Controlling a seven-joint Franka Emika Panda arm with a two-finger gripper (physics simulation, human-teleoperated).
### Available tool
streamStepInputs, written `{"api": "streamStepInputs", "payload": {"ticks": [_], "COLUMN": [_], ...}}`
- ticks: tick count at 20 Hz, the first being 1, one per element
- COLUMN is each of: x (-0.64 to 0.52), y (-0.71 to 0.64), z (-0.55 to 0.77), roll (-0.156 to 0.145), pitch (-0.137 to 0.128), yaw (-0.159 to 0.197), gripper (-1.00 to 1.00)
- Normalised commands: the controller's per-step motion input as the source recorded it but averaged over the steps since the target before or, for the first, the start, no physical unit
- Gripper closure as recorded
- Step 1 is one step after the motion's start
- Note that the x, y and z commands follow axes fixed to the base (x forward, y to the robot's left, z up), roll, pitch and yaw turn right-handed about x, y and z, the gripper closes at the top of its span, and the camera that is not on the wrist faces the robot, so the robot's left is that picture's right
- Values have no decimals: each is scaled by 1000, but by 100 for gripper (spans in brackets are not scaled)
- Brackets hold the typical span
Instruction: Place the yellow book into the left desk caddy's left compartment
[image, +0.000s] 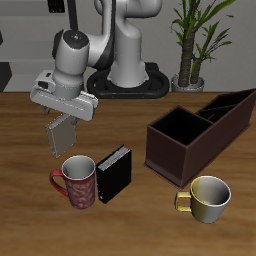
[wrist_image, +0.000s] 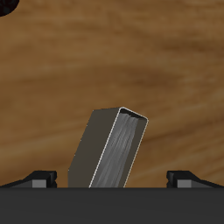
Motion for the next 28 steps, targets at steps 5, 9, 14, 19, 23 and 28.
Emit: {"api": "streamStepInputs", "payload": {"ticks": [5,9,14,19,23,28], "x": [-14,76,57,12,-66,-133], "y": [-211,88,-13,8,276,514], "z": [-414,-390,-242,34,483,775], "roll": [-39,1,1,-3,24,-1], "pitch": [59,51,25,-20,-82,-47], "yaw": [-94,5,-20,-9,8,-7], "gripper": [-100,100,100,100,100,100]}}
